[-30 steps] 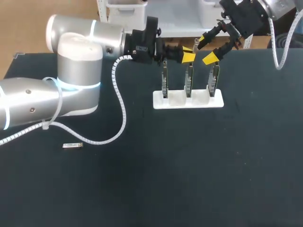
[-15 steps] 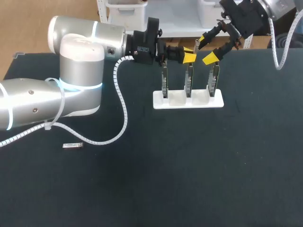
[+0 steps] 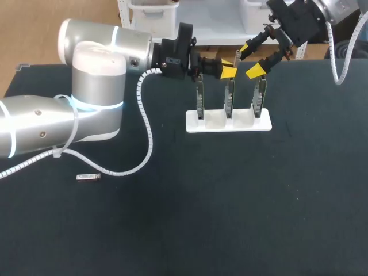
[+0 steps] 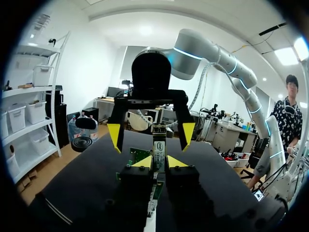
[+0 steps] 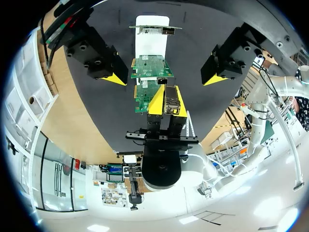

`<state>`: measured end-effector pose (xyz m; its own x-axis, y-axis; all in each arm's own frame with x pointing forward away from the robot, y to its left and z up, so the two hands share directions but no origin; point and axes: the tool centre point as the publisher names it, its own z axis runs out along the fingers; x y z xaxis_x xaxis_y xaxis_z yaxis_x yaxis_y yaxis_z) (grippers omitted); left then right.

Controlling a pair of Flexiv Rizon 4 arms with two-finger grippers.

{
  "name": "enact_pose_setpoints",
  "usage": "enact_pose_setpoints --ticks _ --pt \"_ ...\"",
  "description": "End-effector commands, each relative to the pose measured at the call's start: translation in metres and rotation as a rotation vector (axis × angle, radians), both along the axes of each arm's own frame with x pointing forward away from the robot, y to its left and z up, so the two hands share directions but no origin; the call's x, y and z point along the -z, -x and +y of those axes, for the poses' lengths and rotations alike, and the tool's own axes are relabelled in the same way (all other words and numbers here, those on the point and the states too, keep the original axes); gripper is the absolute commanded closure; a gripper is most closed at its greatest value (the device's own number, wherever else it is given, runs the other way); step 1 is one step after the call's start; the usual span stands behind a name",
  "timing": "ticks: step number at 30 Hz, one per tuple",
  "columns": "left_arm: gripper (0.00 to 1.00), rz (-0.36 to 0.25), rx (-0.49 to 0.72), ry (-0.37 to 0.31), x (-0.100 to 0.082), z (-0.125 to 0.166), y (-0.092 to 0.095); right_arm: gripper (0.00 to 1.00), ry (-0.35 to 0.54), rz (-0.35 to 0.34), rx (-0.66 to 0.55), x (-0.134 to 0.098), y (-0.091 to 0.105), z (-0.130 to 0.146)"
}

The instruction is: Pick up the optical module with the left hand, and insert it into the network port with the right hand.

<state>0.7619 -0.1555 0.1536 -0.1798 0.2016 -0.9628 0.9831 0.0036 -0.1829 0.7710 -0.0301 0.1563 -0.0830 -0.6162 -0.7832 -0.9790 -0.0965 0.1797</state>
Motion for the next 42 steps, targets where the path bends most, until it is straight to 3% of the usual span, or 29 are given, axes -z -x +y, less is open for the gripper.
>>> enact_pose_setpoints --ticks 1,42 --pt "1.0 0.001 -0.001 -0.004 0.001 0.0005 -0.0014 0.0 0.0 -0.001 0.002 0.0 0.0008 0.0002" --pt "1.0 0.006 -0.014 -0.002 0.0018 0.0029 -0.0031 0.0 0.0 -0.001 0.002 0.0 0.0008 0.0002"
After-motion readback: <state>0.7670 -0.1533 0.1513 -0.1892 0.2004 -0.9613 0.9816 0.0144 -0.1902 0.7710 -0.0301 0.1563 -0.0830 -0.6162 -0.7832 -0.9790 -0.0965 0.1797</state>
